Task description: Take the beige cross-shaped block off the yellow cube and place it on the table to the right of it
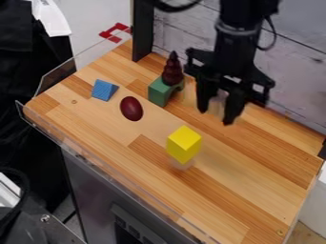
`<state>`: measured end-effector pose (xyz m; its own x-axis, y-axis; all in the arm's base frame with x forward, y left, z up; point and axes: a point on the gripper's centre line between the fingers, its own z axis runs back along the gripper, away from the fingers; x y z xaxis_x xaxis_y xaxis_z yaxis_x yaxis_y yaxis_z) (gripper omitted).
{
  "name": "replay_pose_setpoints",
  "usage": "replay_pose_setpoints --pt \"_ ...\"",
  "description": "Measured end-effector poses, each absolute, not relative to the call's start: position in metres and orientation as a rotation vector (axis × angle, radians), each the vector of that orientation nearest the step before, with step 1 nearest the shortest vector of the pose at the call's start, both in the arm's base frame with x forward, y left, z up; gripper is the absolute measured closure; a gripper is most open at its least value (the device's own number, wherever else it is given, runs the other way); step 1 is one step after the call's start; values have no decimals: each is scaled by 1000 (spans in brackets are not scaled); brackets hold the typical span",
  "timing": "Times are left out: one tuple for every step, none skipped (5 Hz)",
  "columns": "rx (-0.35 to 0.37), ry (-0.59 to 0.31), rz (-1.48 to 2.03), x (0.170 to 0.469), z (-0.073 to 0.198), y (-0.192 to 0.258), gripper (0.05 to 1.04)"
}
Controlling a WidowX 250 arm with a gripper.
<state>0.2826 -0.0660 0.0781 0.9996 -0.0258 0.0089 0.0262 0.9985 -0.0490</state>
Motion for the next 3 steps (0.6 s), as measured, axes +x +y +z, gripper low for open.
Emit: replay_pose_setpoints --pt "-58 7 -31 285 62 -75 619" --pt "-66 9 -32 288 49 -84 619" --pt "-67 52 -32 287 31 -88 618"
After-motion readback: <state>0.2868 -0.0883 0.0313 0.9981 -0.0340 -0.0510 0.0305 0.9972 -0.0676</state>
